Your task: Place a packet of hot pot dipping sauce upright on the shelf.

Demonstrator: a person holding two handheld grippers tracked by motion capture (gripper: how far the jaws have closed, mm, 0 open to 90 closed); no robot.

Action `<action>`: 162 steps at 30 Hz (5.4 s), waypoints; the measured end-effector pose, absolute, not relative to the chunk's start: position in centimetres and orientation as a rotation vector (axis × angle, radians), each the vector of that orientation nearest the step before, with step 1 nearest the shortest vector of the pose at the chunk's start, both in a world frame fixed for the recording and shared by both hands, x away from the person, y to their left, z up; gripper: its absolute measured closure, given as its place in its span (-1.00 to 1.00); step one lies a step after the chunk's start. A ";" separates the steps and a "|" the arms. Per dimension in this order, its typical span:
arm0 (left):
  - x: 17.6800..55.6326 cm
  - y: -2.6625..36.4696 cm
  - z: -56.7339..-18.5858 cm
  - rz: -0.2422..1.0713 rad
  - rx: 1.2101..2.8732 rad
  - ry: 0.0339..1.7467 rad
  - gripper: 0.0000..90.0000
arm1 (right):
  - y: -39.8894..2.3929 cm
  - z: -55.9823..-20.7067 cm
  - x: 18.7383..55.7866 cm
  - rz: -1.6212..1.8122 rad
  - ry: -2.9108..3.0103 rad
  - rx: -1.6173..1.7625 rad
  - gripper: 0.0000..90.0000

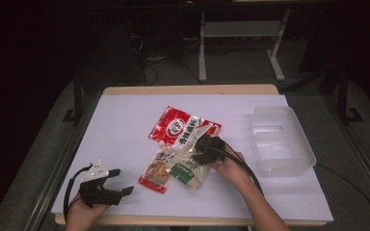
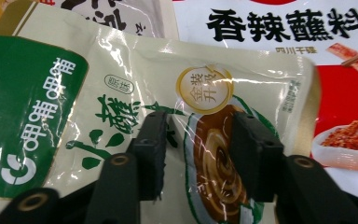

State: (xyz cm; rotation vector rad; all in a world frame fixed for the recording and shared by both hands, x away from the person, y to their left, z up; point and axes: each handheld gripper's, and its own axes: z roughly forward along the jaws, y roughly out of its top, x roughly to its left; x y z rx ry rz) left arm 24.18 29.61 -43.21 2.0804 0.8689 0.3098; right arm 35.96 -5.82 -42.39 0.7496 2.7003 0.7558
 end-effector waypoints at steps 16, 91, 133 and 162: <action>24.2 29.6 -43.2 0.314 2.082 0.866 -0.63 | -4.8 -42.7 35.3 0.670 2.690 0.630 0.64; 24.3 29.1 -43.1 0.308 2.088 0.846 -0.63 | -9.9 -43.7 39.3 0.921 2.796 1.082 -0.45; 25.0 26.4 -41.6 0.264 2.065 0.780 -0.63 | -9.7 -39.8 36.1 0.980 2.795 0.832 0.97; 27.2 22.7 -41.9 0.182 2.066 0.724 -0.51 | -10.8 -35.0 35.3 1.139 2.679 0.799 0.98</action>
